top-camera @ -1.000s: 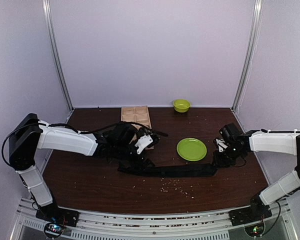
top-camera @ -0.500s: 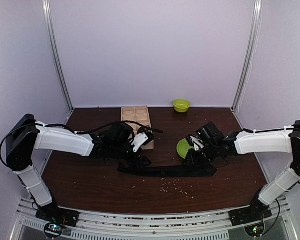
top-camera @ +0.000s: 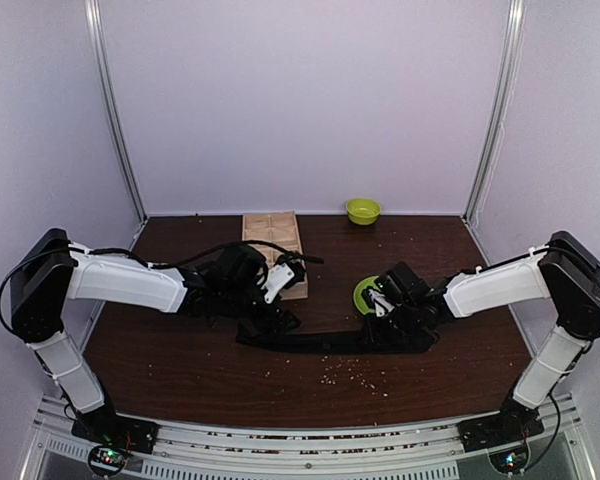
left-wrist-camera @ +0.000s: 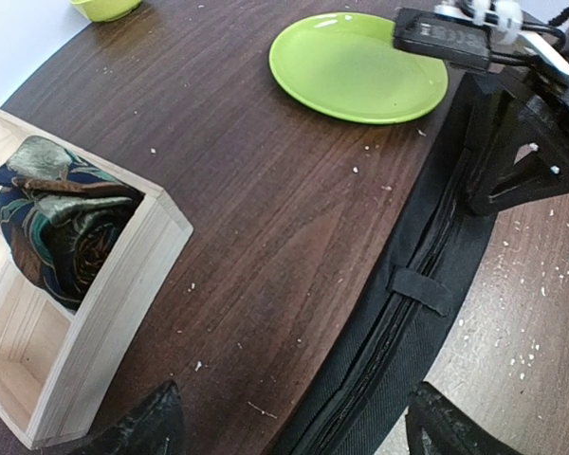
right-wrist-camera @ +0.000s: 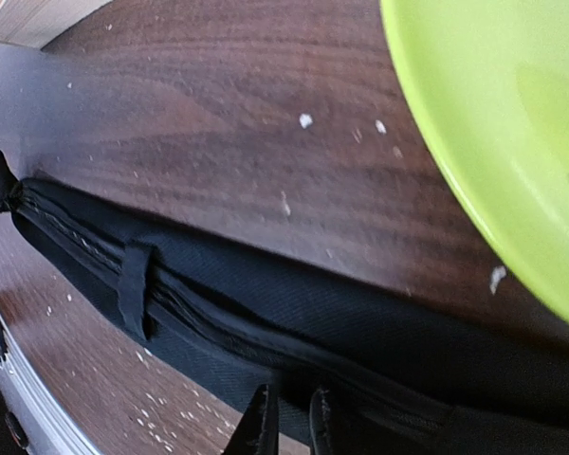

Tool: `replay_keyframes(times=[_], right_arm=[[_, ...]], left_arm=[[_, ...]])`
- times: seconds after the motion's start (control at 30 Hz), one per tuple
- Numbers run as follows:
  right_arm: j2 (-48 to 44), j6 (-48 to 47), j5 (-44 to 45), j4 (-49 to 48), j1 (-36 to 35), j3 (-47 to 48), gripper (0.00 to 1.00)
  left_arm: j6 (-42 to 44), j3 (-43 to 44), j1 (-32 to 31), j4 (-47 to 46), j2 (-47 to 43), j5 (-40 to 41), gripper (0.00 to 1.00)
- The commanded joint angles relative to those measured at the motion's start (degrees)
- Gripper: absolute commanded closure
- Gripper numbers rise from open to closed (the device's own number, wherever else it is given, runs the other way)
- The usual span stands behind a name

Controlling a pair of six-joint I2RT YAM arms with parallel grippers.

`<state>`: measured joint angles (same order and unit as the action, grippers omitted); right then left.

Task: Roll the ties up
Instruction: Adjust the tie at the center of the board.

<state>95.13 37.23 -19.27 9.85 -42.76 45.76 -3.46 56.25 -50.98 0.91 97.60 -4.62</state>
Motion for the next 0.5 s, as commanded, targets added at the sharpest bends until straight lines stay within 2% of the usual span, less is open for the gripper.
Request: replay_keyframes(times=[0.0,0.13,0.27,0.47], right_arm=[[-3.9,-2.0,3.6,5.6,2.2,-6.8,0.86],[-13.5,-4.2,5.1,9.7,7.0,-13.5,0.86],[-20.6,-6.3,9.3,16.6,9.1,-12.8,0.85],[-21.2,-5.6,4.3,14.5,7.9,-7.3,0.84]], left_arm=[[-0.5,-0.8,0.7,-1.9,-1.9,1.0,0.17],[-0.3,-1.3,0.8,-1.7,-1.5,0.5,0.18],[0.7,-1.3,0.8,-1.2,-0.2,-3.6,0.2],[2.2,1.1,0.5,-0.7,3.3,-11.7,0.25]])
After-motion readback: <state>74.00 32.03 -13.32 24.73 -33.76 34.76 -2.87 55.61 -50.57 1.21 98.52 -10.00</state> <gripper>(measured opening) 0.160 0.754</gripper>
